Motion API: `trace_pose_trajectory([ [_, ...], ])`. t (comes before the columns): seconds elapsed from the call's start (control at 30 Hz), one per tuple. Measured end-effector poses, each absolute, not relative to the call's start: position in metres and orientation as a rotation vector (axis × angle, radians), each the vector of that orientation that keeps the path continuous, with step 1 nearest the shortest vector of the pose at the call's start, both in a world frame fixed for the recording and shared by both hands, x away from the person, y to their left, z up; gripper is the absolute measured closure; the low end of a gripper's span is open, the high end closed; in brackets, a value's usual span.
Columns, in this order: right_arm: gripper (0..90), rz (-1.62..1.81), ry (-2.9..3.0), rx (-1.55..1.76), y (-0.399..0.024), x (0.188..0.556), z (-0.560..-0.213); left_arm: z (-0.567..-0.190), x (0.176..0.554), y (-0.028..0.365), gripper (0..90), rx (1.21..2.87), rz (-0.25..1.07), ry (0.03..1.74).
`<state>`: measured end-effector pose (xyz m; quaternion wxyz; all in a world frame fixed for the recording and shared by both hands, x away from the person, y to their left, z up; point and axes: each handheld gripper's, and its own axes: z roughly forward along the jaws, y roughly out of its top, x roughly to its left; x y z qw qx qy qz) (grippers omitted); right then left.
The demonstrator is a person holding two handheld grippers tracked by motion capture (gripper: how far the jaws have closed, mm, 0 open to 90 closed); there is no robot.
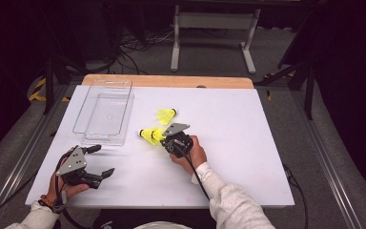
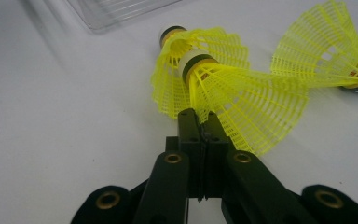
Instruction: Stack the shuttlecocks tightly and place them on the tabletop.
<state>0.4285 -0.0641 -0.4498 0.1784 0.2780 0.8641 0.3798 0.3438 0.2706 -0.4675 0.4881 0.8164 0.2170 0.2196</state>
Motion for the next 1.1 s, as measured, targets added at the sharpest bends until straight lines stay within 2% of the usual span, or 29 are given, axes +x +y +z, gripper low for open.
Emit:
trace_pose_trajectory([
  [0.43,87.7,1.087,2.458,0.672,-0.063,0.440,-0.444,-0.467,0.343,0.270,8.0,1.981,0.532,0.521],
  [0.87,78.8,1.100,2.499,0.682,-0.063,0.458,-0.454,-0.466,0.343,0.271,8.1,1.974,0.531,0.518],
  [1.1,63.6,1.120,2.484,0.745,-0.071,0.459,-0.453,-0.466,0.343,0.271,8.0,1.970,0.534,0.517],
])
